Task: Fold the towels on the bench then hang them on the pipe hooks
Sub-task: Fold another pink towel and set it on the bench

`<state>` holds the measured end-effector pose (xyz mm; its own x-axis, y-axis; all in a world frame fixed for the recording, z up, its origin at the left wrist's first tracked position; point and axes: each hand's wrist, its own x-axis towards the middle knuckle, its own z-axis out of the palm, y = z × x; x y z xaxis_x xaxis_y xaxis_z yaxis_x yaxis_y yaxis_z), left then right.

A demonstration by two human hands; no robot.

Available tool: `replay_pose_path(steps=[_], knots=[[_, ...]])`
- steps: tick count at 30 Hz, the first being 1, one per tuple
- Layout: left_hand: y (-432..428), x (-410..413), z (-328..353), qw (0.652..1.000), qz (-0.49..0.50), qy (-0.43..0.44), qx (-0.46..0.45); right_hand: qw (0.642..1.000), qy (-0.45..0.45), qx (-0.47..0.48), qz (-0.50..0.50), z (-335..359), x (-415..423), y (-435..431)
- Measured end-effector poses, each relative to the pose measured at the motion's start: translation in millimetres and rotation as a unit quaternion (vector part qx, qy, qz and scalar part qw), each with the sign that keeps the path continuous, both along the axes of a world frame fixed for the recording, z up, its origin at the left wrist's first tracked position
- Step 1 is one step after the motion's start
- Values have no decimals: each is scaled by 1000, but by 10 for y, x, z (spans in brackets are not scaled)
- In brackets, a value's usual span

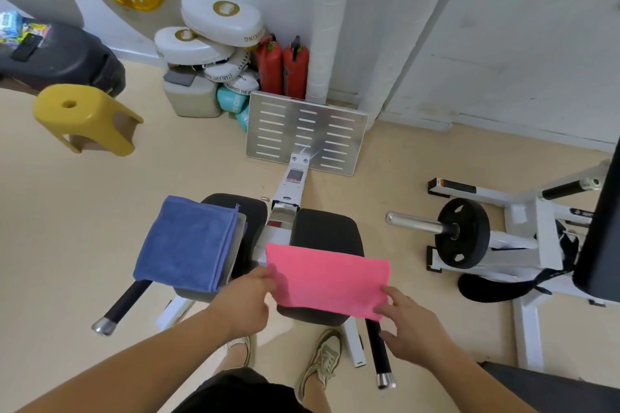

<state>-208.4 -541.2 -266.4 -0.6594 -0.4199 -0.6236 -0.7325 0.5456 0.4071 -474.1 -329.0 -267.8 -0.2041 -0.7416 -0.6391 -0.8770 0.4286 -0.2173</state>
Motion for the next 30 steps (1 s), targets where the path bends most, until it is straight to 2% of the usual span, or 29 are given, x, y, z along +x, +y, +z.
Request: replay_pose_path(steps=[4,6,8,11,15,17,19,21,23,25,30], knots=[[-162,-325,-96,995,0,50,-84,989,-2,-71,-133,-175,-111,-280],[-284,-485,-192,995,-10,26,-93,986,-23,-72,-151,-244,-183,-472],[-401,-615,-307,994,-38,-17,-98,986,-56,-34,-154,-329,-254,-650],[-528,-701,-451,995,-41,-75,-59,977,-102,35,-185,-457,-362,-822],[-592,-663,-419,996,-36,-79,-14,963,-119,40,-240,-429,-431,-761],[-590,-611,-299,998,5,-58,27,940,-144,21,-309,-331,-424,-609],[-589,-550,-120,989,102,-9,106,910,-175,-17,-376,-187,-410,-461],[-586,-476,126,960,199,51,188,875,-206,-62,-435,-20,-395,-355],[-595,-381,369,929,267,114,228,841,-232,-110,-476,169,-327,-334],[-618,-289,582,910,314,170,213,815,-246,-144,-504,347,-210,-406],[-661,-59,913,908,351,224,50,765,-324,-177,-527,755,249,-842]])
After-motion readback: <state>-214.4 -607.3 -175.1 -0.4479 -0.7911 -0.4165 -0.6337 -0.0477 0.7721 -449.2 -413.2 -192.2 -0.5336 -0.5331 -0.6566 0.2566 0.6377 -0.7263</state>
